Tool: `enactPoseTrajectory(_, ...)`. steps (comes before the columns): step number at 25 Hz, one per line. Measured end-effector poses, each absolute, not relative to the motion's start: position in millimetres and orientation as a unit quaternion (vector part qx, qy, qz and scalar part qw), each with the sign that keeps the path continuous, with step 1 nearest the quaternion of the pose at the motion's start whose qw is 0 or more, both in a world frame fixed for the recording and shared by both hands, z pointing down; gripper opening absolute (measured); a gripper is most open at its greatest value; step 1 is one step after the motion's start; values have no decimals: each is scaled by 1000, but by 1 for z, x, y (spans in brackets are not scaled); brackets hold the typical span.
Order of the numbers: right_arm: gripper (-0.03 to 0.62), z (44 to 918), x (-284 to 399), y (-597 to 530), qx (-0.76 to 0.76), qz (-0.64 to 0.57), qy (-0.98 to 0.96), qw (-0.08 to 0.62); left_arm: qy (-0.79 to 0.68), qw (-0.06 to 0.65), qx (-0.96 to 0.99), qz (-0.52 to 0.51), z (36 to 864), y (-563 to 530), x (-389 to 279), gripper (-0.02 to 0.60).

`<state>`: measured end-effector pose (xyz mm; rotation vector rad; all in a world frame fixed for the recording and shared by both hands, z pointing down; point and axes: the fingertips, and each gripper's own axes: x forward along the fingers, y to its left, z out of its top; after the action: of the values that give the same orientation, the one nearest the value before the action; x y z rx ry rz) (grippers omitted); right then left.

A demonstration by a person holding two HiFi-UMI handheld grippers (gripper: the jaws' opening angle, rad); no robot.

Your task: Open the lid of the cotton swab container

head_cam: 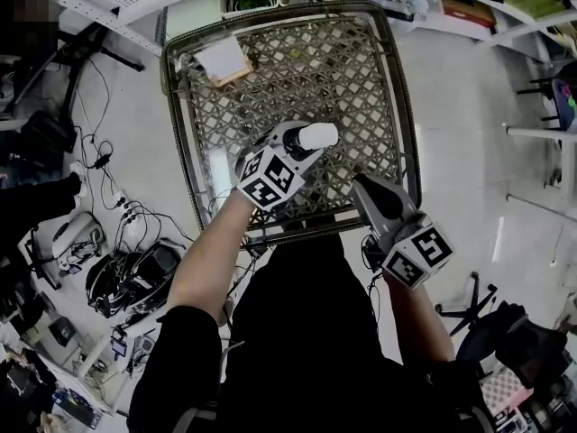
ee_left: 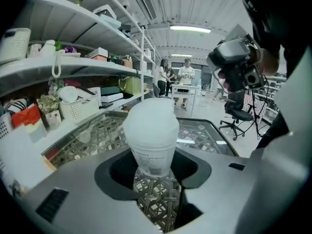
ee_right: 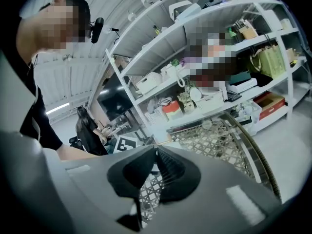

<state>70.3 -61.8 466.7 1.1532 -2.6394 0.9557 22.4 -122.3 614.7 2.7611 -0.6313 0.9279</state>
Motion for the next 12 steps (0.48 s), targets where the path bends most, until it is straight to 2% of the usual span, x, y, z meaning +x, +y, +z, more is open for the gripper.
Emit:
enactPoseTrajectory(10, 35, 391, 66, -54, 372, 253, -892, 50, -216, 48, 922, 318, 499, -95, -11, 199)
enactPoseTrajectory(12, 52, 376, 64, -47, 370, 244, -895, 46, -218, 47, 922, 317, 477, -87, -16, 199)
